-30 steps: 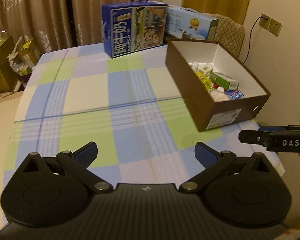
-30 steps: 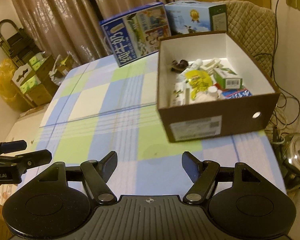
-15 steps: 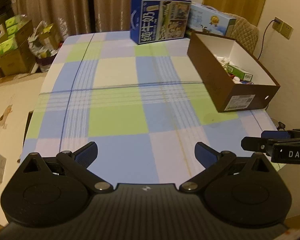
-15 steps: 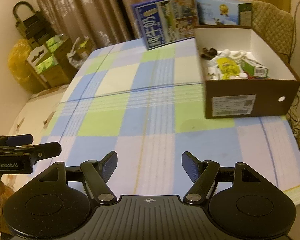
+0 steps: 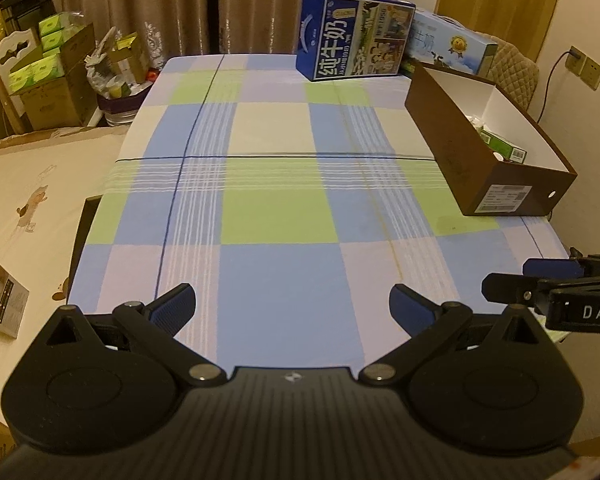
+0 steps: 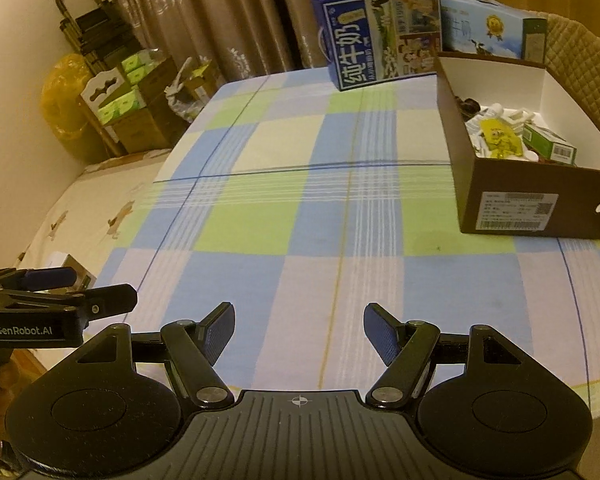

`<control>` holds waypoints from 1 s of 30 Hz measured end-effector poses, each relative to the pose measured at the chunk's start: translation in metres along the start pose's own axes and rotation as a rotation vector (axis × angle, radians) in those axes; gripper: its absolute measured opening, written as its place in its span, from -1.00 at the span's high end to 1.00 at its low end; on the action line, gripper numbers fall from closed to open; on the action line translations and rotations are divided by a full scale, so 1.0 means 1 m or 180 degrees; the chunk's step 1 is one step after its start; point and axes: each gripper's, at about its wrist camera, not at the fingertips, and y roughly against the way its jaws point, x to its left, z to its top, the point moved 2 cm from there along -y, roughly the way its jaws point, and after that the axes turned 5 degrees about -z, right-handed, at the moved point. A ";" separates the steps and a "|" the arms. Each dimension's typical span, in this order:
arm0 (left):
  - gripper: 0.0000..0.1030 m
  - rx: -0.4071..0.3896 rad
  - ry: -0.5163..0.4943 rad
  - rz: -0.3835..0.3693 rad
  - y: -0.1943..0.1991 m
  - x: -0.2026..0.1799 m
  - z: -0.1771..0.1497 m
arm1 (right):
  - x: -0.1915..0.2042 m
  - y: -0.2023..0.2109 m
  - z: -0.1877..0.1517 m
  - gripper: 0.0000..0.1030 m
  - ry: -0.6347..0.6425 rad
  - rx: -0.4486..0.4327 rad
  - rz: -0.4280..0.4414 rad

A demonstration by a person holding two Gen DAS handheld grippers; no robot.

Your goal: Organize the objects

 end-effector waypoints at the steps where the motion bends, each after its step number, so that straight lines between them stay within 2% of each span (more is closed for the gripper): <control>1: -0.98 -0.0004 0.0004 0.0003 0.001 0.001 -0.001 | 0.003 0.000 0.000 -0.33 0.0014 -0.0001 0.0006; 16: -0.98 -0.0016 0.0042 0.0071 0.004 0.003 -0.006 | 0.008 -0.002 -0.002 -0.33 0.0069 0.0027 0.0040; 30: -0.98 -0.0006 -0.0002 0.0048 -0.001 -0.010 -0.003 | -0.006 0.001 -0.002 -0.33 0.0020 0.0033 0.0018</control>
